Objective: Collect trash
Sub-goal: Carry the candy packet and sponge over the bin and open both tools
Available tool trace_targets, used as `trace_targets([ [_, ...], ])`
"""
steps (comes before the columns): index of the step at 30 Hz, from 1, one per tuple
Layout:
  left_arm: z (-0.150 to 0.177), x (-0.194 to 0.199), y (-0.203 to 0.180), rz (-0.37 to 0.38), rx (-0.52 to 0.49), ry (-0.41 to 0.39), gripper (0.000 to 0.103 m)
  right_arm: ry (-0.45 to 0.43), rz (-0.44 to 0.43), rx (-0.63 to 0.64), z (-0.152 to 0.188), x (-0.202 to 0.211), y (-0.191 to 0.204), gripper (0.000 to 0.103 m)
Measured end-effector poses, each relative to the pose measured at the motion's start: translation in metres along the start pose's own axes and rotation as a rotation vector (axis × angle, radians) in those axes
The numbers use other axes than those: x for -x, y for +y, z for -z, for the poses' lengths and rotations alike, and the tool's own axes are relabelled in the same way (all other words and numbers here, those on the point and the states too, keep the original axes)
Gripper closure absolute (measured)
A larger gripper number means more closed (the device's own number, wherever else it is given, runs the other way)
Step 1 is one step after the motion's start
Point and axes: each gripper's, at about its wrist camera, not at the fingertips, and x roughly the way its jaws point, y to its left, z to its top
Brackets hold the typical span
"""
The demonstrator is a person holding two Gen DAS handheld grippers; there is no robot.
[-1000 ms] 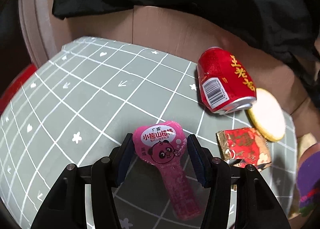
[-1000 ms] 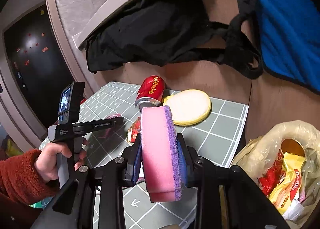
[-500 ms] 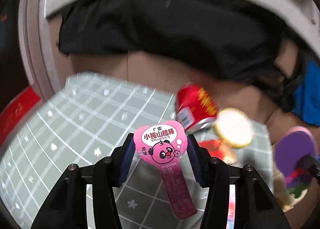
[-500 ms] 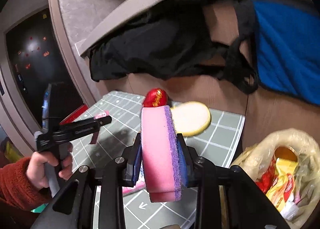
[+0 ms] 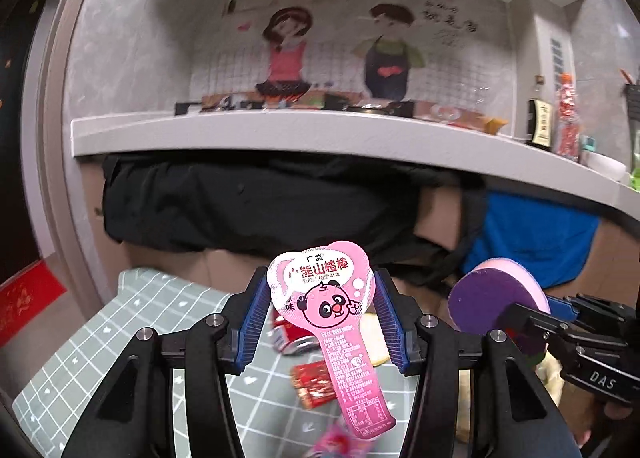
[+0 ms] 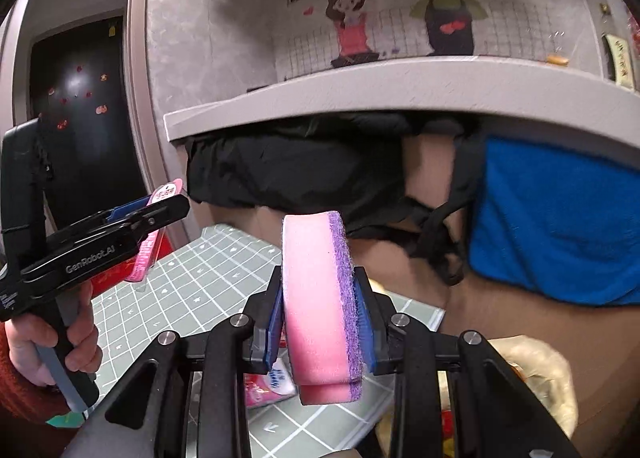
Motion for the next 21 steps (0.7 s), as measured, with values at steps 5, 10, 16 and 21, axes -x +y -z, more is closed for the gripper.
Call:
trace_targets([
  [5, 0.003, -0.003, -0.036, 0.079, 0.002, 0.014, 0.051, -0.032, 0.052, -0.009, 0.001, 0.030, -0.026, 0.073],
  [10, 0.017, -0.019, -0.084, 0.187, -0.016, 0.066, 0.051, -0.049, 0.121, -0.042, 0.009, 0.057, -0.056, 0.073],
  [16, 0.042, -0.046, -0.143, 0.288, -0.058, 0.148, 0.051, -0.048, 0.204, -0.113, 0.024, 0.082, -0.100, 0.073],
  [21, 0.060, -0.067, -0.177, 0.346, -0.073, 0.205, 0.051, -0.031, 0.252, -0.151, 0.038, 0.088, -0.128, 0.073],
])
